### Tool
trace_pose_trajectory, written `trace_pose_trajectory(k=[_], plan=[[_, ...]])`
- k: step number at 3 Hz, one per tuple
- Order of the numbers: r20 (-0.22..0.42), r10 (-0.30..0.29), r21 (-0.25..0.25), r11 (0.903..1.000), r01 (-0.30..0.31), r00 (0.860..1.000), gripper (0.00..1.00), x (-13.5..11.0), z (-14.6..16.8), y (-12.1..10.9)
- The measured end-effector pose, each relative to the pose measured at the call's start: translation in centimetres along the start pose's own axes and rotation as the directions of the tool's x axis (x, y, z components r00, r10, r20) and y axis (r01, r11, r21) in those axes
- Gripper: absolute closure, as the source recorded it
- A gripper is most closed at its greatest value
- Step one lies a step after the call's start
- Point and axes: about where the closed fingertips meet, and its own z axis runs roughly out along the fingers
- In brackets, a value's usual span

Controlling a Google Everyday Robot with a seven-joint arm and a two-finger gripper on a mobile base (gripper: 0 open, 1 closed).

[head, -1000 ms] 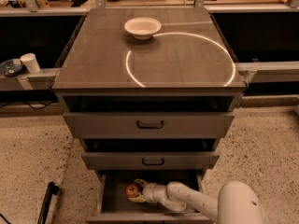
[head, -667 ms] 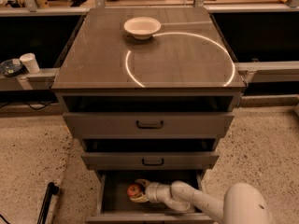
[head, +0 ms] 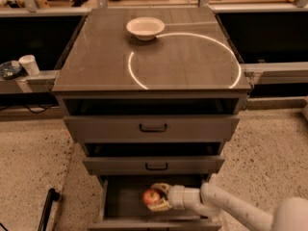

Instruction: Pick apple from bottom drawer and place on counter

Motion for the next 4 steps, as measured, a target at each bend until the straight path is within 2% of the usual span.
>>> trace_pose_trajectory(k=[1, 2, 3, 4], plan=[[0.161, -0.015, -0.026, 0.9995, 0.02, 0.987, 1.0, -5.7, -4.3, 1.0], [0.24, -0.013, -0.096, 0.9947, 0.036, 0.971, 1.0, -7.7, -5.1, 2.9], [0.244, -0.054, -0.085, 0.9934, 0.077, 0.968, 1.0, -8.7, -6.2, 2.3], [0.16, -0.257, 0.032, 0.9663, 0.255, 0.953, 1.0, -13.6, -11.1, 1.2]])
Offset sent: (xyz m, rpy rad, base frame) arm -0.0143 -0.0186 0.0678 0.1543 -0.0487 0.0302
